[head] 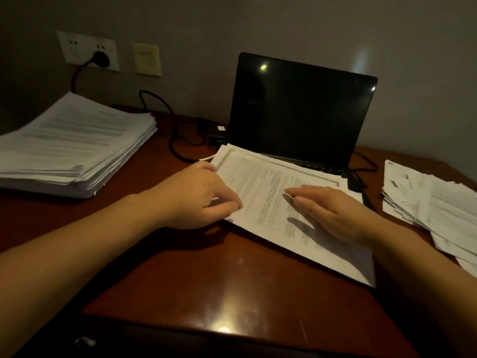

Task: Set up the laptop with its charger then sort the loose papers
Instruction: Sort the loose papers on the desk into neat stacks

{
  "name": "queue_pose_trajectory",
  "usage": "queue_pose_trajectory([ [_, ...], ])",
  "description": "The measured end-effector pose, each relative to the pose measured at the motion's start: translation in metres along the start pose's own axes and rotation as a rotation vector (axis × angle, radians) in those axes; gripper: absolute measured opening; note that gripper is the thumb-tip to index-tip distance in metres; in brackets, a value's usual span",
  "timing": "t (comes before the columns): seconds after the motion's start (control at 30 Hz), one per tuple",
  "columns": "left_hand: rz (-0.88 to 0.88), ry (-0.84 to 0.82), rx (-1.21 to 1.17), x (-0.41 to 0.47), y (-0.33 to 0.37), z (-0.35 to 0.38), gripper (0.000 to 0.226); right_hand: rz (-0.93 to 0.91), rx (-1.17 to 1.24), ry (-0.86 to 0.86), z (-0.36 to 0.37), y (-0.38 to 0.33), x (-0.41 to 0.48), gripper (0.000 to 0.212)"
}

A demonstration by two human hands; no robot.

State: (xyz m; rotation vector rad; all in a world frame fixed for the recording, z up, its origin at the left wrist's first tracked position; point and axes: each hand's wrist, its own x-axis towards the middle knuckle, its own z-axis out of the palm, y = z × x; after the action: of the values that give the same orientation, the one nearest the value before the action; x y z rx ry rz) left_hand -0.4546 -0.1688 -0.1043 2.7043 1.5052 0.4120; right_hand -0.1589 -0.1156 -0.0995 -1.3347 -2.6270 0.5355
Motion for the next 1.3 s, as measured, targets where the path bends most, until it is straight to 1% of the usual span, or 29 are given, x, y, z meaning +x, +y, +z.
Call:
queue_pose_trajectory([
  [0.03,0.026,0.011,-0.036,-0.001,0.003,-0.001,0.048,-0.013,-0.083,-0.004,0.004,0.0,0.007,0.057],
  [0.1,0.029,0.042,-0.204,-0.002,0.005,0.0,0.048,-0.004,-0.225,-0.011,0.013,0.0,0.023,0.062],
  [0.17,-0.03,0.071,-0.347,0.0,-0.003,0.004,0.042,0.0,-0.246,-0.019,0.02,-0.001,0.037,0.059],
  [0.2,-0.068,0.065,-0.341,0.003,-0.009,0.006,0.038,-0.021,-0.232,-0.018,0.022,-0.004,0.042,0.055],
  [0.23,-0.107,0.022,-0.292,0.006,-0.015,0.008,0.036,-0.044,-0.22,-0.009,0.023,-0.007,0.046,0.052],
  [0.3,-0.195,-0.158,-0.198,0.007,-0.024,0.012,0.041,-0.103,-0.28,0.035,0.021,-0.014,0.05,0.05],
  [0.33,-0.22,-0.225,-0.173,0.006,-0.027,0.013,0.044,-0.137,-0.368,0.077,0.02,-0.02,0.05,0.05],
  [0.37,-0.227,-0.254,-0.145,0.005,-0.029,0.014,0.045,-0.152,-0.433,0.138,0.019,-0.028,0.049,0.05],
  [0.4,-0.225,-0.248,-0.101,0.004,-0.028,0.016,0.046,-0.144,-0.418,0.214,0.02,-0.038,0.044,0.048],
  [0.43,-0.229,-0.217,-0.05,0.003,-0.028,0.018,0.047,-0.107,-0.334,0.293,0.02,-0.049,0.036,0.042],
  [0.47,-0.244,-0.175,-0.009,0.002,-0.026,0.02,0.047,-0.057,-0.183,0.355,0.022,-0.061,0.025,0.035],
  [0.5,-0.27,-0.135,0.018,0.002,-0.025,0.021,0.047,0.004,0.008,0.374,0.025,-0.071,0.013,0.028],
  [0.53,-0.297,-0.101,0.034,0.002,-0.024,0.022,0.047,0.077,0.204,0.336,0.027,-0.08,0.001,0.023],
  [0.57,-0.315,-0.074,0.042,0.002,-0.023,0.023,0.046,0.154,0.385,0.254,0.029,-0.089,-0.011,0.021],
  [0.63,-0.338,-0.035,0.05,0.004,-0.021,0.024,0.046,0.281,0.683,0.086,0.031,-0.098,-0.027,0.032],
  [0.67,-0.345,-0.019,0.057,0.005,-0.02,0.024,0.045,0.314,0.788,0.063,0.033,-0.099,-0.031,0.039],
  [0.7,-0.351,-0.004,0.069,0.005,-0.018,0.023,0.046,0.336,0.864,0.084,0.034,-0.099,-0.033,0.045],
  [0.77,-0.356,0.015,0.108,0.004,-0.012,0.024,0.05,0.358,0.957,0.147,0.036,-0.1,-0.033,0.054],
  [0.83,-0.374,0.029,0.147,0.0,-0.004,0.026,0.057,0.372,1.039,0.16,0.04,-0.102,-0.03,0.058],
  [0.93,-0.382,0.074,0.161,-0.003,0.01,0.028,0.069,0.398,1.171,0.143,0.045,-0.106,-0.024,0.059],
  [1.03,-0.356,0.093,0.111,0.0,0.014,0.031,0.07,0.381,1.249,0.158,0.053,-0.112,-0.02,0.06],
  [1.1,-0.325,0.082,0.015,0.0,0.009,0.031,0.067,0.339,1.201,0.187,0.059,-0.116,-0.016,0.062],
  [1.23,-0.202,0.034,-0.4,-0.007,0.002,0.02,0.052,0.302,1.049,0.28,0.054,-0.114,-0.016,0.066],
  [1.3,-0.109,0.0,-0.538,-0.011,0.004,0.016,0.043,0.294,0.993,0.336,0.044,-0.106,-0.02,0.065],
])
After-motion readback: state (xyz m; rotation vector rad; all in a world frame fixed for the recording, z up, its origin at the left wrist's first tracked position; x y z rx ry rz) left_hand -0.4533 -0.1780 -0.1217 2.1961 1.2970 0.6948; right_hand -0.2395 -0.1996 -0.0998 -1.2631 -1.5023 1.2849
